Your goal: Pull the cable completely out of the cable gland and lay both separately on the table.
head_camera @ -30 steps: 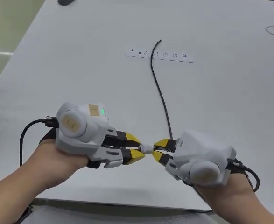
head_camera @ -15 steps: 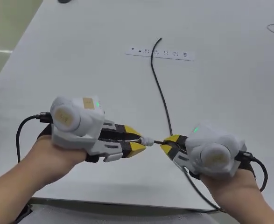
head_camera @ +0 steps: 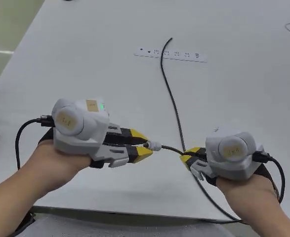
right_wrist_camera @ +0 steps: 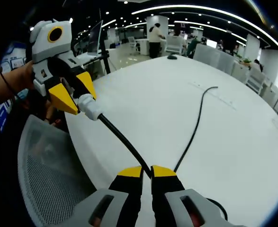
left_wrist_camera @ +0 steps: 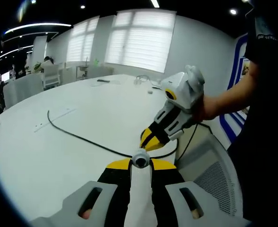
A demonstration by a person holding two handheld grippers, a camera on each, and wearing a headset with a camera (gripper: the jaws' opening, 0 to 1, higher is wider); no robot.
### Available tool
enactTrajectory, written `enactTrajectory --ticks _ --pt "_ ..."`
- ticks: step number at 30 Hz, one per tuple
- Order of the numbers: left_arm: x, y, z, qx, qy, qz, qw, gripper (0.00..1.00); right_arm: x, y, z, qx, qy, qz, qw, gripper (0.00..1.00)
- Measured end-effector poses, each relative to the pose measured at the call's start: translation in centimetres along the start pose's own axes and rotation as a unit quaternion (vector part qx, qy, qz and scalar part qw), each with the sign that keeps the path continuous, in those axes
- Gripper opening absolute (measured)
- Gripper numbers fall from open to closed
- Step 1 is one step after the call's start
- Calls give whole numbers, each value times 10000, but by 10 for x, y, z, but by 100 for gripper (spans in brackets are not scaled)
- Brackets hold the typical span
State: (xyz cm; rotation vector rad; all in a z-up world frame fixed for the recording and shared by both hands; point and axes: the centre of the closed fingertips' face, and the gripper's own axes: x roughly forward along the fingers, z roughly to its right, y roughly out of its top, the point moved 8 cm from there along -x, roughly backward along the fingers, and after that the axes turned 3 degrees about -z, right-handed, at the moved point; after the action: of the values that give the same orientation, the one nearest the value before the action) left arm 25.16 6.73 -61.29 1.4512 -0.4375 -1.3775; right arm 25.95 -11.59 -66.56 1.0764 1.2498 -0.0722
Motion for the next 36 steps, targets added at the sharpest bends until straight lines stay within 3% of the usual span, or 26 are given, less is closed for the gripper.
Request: enactTrajectory --ticks 4,25,29,33,36 --pt "0 -1 1 -1 -8 -23 10000 15 1 -3 -1 145 66 -52 9999 1" --pt "-2 -1 13 14 -66 -9 10000 15 -4 -5 -5 -662 -129 36 9977 4" --pt "-2 -2 13 36 -60 -49 10000 15 -8 -2 -9 -678 -84 96 9976 15" --pt "-2 -4 13 53 -51 -102 9999 15 -17 12 -16 -1292 -146 452 9905 21" --pt "-2 -5 14 75 -51 -134 9999 15 -26 27 -30 -2092 -171 702 9752 23"
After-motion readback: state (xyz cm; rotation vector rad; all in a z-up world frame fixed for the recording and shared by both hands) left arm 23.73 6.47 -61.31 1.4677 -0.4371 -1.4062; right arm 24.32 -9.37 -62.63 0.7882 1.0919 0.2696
